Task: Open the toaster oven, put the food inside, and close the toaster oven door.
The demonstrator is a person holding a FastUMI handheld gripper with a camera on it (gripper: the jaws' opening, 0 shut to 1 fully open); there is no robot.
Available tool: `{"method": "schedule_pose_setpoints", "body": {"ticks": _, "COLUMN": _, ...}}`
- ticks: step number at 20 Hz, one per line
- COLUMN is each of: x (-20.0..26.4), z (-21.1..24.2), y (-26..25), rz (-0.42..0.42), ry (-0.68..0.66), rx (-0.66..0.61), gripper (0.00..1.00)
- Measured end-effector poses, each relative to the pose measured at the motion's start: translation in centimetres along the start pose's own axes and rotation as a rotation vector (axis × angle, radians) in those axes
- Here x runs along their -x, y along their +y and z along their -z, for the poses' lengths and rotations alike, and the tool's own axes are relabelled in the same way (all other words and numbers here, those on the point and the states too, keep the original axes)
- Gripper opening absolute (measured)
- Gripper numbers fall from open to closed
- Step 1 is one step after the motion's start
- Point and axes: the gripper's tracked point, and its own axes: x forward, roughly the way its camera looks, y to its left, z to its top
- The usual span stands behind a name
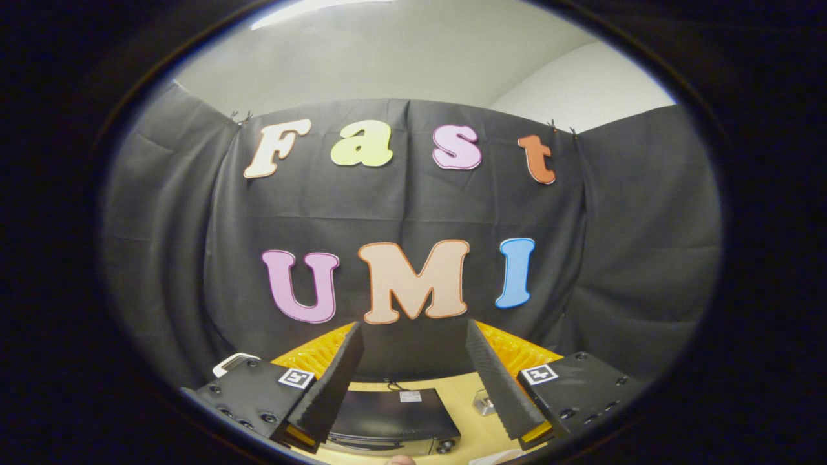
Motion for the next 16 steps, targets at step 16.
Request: {"method": "schedule_pose_setpoints", "body": {"ticks": 16, "x": -2.5, "z": 21.2, "y": 6.5, "rz": -0.073, "ry": 0.235, "rx": -0.058, "gripper": 1.0}}
